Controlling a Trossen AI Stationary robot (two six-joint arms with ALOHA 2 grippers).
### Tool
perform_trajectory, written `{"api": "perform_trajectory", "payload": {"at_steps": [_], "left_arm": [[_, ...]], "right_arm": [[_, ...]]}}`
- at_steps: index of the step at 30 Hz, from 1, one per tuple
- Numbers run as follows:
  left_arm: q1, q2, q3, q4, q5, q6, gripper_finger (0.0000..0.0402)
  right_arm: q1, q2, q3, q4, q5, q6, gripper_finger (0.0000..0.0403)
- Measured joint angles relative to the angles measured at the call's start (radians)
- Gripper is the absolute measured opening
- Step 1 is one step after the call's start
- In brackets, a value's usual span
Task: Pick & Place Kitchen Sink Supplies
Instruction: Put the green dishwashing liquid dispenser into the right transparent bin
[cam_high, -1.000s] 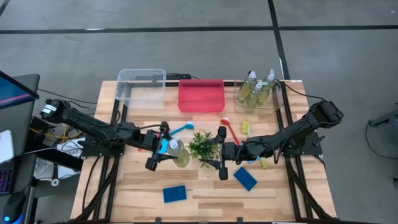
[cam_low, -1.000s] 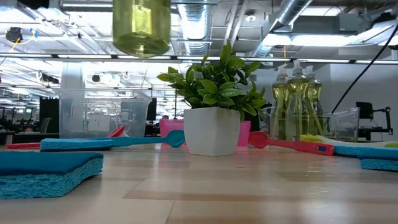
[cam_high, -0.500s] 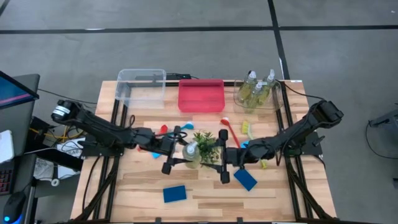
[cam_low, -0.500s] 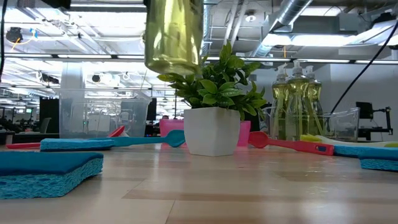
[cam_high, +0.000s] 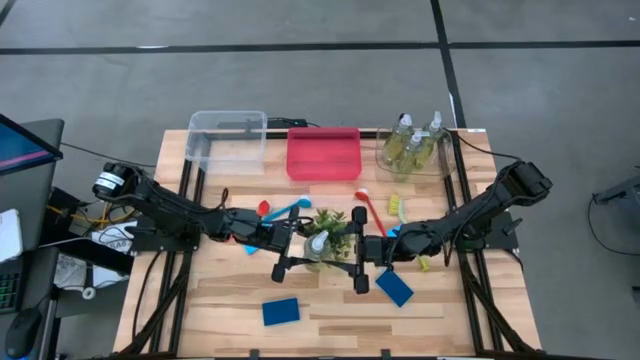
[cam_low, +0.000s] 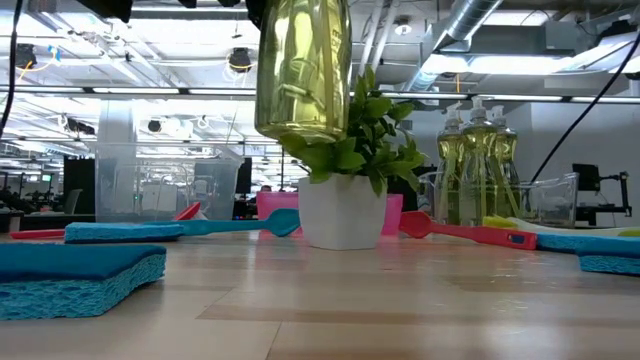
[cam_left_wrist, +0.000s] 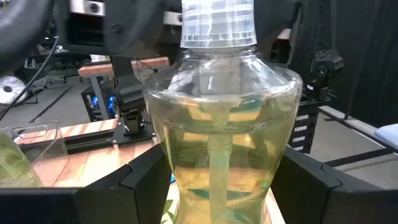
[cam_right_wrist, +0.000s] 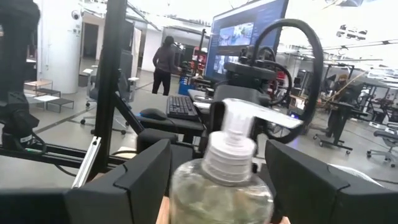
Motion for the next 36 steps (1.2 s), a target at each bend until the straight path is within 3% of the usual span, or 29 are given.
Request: {"api": "perform_trajectory", "payload": {"at_steps": [22, 26, 36], "left_arm": [[0.000, 0.005, 0.002, 0.003, 0.003, -0.005, 0.0239], [0.001, 0.005, 0.002, 0.001, -0.002, -0.003, 0.0239], [0.001, 0.005, 0.001, -0.003, -0.003, 0.004, 0.0239]], "right_arm": [[-0.042, 0.145, 0.093, 0.044, 0.007, 0.008, 0.0248], [-0.032, 0.145, 0.093, 0.045, 0.048, 0.011, 0.0220], [-0.021, 0.143, 0.094, 0.048, 0.071, 0.014, 0.0106]]}}
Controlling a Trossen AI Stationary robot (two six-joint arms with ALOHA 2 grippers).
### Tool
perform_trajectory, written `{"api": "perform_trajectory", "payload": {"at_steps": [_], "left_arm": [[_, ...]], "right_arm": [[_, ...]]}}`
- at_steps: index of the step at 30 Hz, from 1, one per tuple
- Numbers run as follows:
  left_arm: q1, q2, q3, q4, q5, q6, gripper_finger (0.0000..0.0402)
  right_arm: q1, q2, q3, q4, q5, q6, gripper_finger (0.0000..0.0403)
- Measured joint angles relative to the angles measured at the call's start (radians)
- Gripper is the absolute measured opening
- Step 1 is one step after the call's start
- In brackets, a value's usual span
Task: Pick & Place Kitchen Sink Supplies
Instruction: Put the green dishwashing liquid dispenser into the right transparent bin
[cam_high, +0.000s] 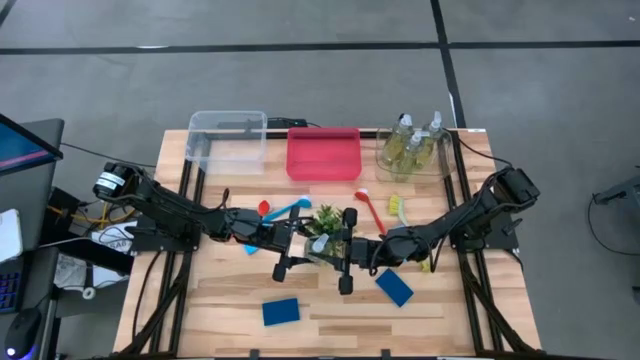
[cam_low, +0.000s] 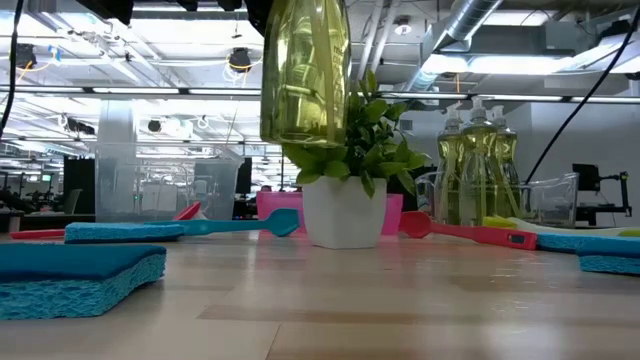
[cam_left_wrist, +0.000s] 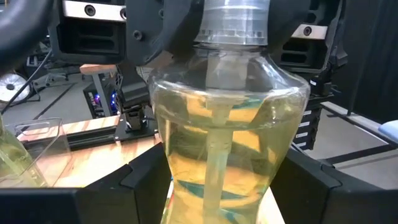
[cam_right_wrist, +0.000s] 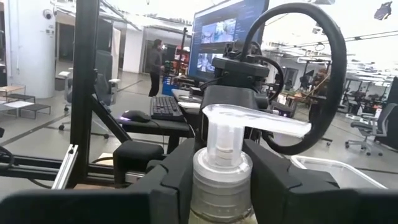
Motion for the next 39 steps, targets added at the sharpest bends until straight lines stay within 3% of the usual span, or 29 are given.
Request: {"api": "perform_trajectory", "payload": {"at_steps": [11, 16, 32, 39], "left_arm": [[-0.002, 0.000, 0.000, 0.001, 0.007, -0.012, 0.0239], [-0.002, 0.000, 0.000, 0.022, 0.004, -0.006, 0.0239], [-0.028, -0.025, 0.002, 0.040, -0.011, -0.019, 0.0239], [-0.069, -0.042, 0.000, 0.037, -0.134, -0.014, 0.0239]], "right_arm": [[0.012, 0.000, 0.000, 0.029, 0.018, -0.019, 0.0133], [0.031, -0.015, 0.000, 0.044, 0.030, -0.046, 0.0105], [0.059, -0.071, -0.002, 0.027, 0.081, -0.069, 0.0111], [0.059, -0.072, 0.000, 0.020, 0.081, -0.066, 0.0113]]}}
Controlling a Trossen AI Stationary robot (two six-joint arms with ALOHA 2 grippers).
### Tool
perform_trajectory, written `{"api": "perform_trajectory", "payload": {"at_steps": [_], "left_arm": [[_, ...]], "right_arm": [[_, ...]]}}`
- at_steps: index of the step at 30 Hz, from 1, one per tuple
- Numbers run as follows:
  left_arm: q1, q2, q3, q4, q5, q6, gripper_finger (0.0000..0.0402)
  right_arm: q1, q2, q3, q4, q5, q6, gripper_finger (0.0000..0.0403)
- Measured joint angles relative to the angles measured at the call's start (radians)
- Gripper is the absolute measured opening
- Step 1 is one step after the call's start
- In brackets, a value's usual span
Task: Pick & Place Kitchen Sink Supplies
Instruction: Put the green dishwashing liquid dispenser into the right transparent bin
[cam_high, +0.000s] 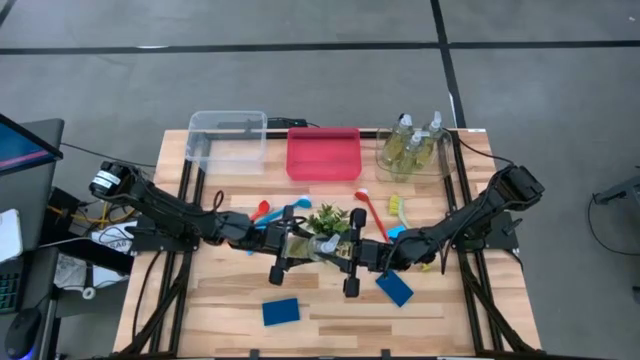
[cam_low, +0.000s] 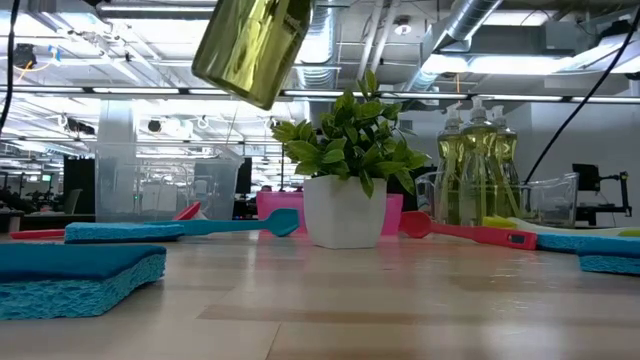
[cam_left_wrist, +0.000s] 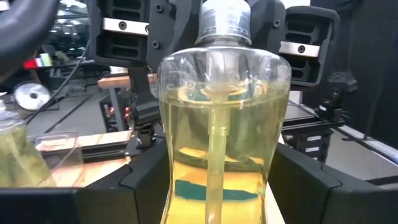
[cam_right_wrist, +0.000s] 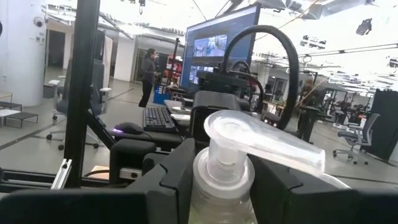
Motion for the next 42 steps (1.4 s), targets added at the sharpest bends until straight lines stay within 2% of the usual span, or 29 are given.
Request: {"api": "perform_trajectory", "payload": {"at_steps": [21, 30, 35, 42], "left_arm": [[-0.005, -0.001, 0.000, 0.005, -0.035, 0.003, 0.0242], [-0.005, -0.006, 0.000, 0.022, -0.039, 0.011, 0.0306], [-0.005, -0.008, 0.001, 0.023, -0.038, 0.011, 0.0345], [-0.013, -0.032, 0.001, 0.009, -0.036, 0.011, 0.0369]], "right_arm": [[0.000, -0.001, 0.000, -0.016, 0.003, 0.018, 0.0111], [0.000, -0.001, -0.001, -0.030, 0.010, 0.020, 0.0120], [0.000, 0.002, -0.003, -0.038, 0.010, 0.020, 0.0110], [0.000, 0.002, -0.003, -0.022, 0.006, 0.020, 0.0115]]}}
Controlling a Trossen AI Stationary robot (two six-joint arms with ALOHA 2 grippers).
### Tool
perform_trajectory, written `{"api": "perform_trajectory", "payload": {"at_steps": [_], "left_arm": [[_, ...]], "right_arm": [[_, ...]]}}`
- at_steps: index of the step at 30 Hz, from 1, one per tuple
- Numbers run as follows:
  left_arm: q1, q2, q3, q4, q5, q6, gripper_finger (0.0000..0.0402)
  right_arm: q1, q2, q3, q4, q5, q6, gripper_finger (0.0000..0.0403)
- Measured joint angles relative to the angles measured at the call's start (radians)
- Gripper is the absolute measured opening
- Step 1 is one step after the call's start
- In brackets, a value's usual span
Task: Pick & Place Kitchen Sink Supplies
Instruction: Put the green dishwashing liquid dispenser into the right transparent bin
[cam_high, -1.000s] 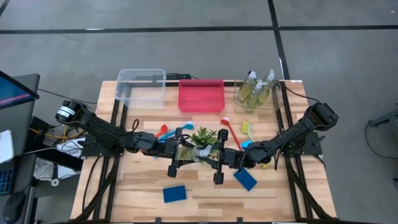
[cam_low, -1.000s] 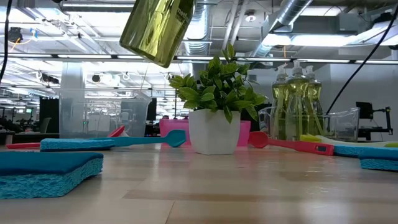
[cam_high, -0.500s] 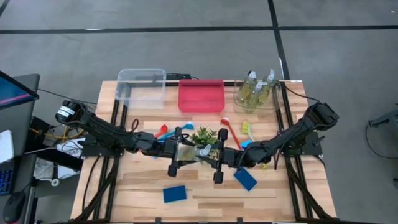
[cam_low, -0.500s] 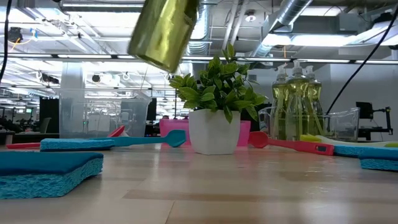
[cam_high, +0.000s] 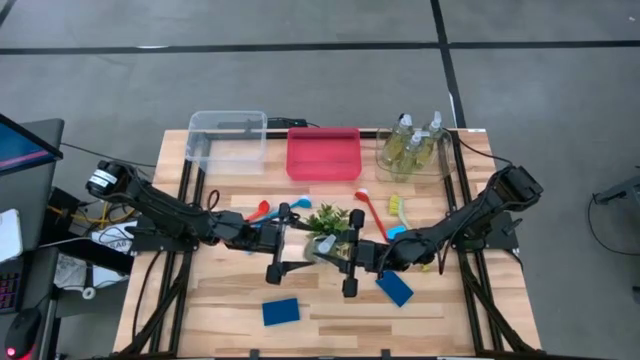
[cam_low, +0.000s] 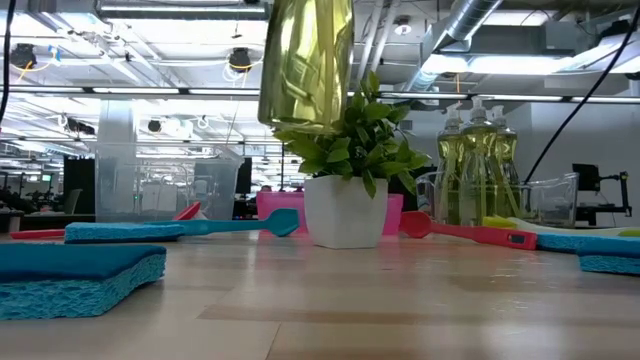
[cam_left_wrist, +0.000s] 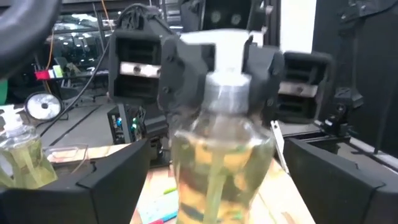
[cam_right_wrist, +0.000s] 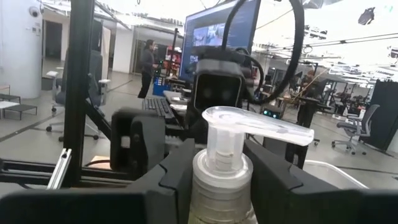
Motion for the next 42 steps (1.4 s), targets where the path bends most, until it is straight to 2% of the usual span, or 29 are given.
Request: {"api": "perform_trajectory", "payload": {"at_steps": [7, 14, 23, 31, 35, 42], "left_arm": [[-0.028, -0.065, 0.000, -0.076, 0.001, 0.000, 0.0366], [-0.033, -0.192, -0.001, -0.253, 0.001, -0.008, 0.0365], [-0.033, -0.305, -0.002, -0.370, 0.001, -0.051, 0.0361], [-0.033, -0.311, -0.002, -0.380, 0.001, -0.063, 0.0361], [-0.033, -0.311, -0.002, -0.384, 0.001, -0.063, 0.0362], [-0.033, -0.311, -0.003, -0.391, 0.001, -0.062, 0.0357]], "right_arm": [[0.006, -0.003, 0.000, 0.023, 0.000, -0.015, 0.0110], [0.036, -0.053, 0.026, 0.009, 0.022, -0.075, 0.0117], [0.092, -0.151, 0.100, -0.061, 0.307, -0.287, 0.0108], [0.112, -0.250, 0.121, -0.061, 0.564, -0.441, 0.0124], [0.109, -0.294, 0.121, -0.063, 0.726, -0.516, 0.0115], [0.107, -0.363, 0.121, -0.074, 0.901, -0.579, 0.0115]]}}
